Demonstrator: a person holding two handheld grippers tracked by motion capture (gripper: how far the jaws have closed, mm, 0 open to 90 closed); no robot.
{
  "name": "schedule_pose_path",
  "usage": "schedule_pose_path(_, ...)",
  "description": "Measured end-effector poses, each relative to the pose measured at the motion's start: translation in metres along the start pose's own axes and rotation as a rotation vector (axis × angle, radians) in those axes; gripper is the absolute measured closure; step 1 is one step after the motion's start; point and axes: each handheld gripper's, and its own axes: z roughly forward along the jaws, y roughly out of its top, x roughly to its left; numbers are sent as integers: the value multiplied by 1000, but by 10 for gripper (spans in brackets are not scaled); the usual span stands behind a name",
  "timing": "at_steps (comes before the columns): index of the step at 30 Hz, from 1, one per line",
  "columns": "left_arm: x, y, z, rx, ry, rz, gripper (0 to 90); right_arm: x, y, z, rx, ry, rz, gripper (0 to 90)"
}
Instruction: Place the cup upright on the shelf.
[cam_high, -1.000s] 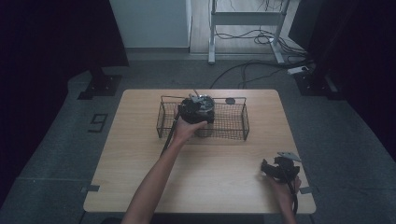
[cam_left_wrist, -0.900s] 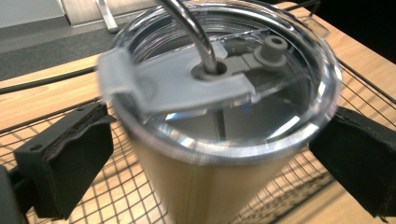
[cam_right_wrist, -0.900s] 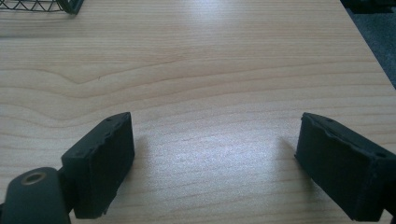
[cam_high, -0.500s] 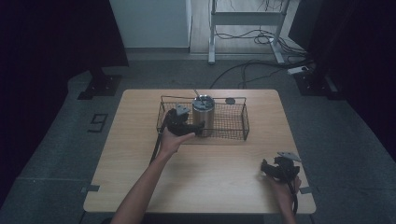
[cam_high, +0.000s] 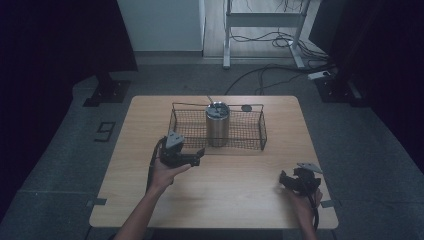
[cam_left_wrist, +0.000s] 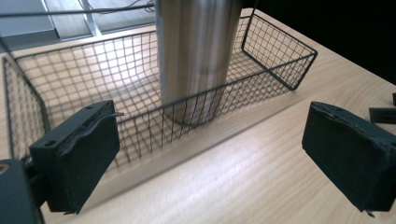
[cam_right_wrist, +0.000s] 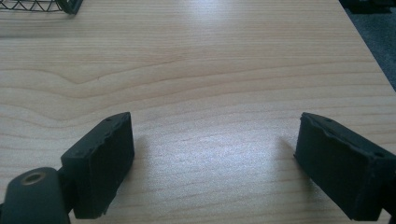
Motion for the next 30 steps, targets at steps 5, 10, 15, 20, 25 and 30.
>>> schedule_pose_path(5, 3, -20, -16, 6, 12, -13, 51, 0, 0, 0, 0, -1, 0, 117)
schedule_pose_path(10, 7, -41, -27, 37, 7, -21, 51, 0, 0, 0, 0, -2, 1, 117)
schedule_pose_path(15, 9, -59, -32, 66, 2, -28, 53, 0, 0, 0, 0, -2, 1, 118)
schedule_pose_path(20, 13, -75, -32, 92, 4, -49, 63, 0, 0, 0, -1, -2, 1, 118)
schedule_pose_path(25, 12, -76, -28, 107, -17, -36, 72, 0, 0, 0, -1, -2, 2, 118)
schedule_pose_path(30, 9, -76, -25, 124, -25, -24, 72, 0, 0, 0, -1, -2, 2, 118)
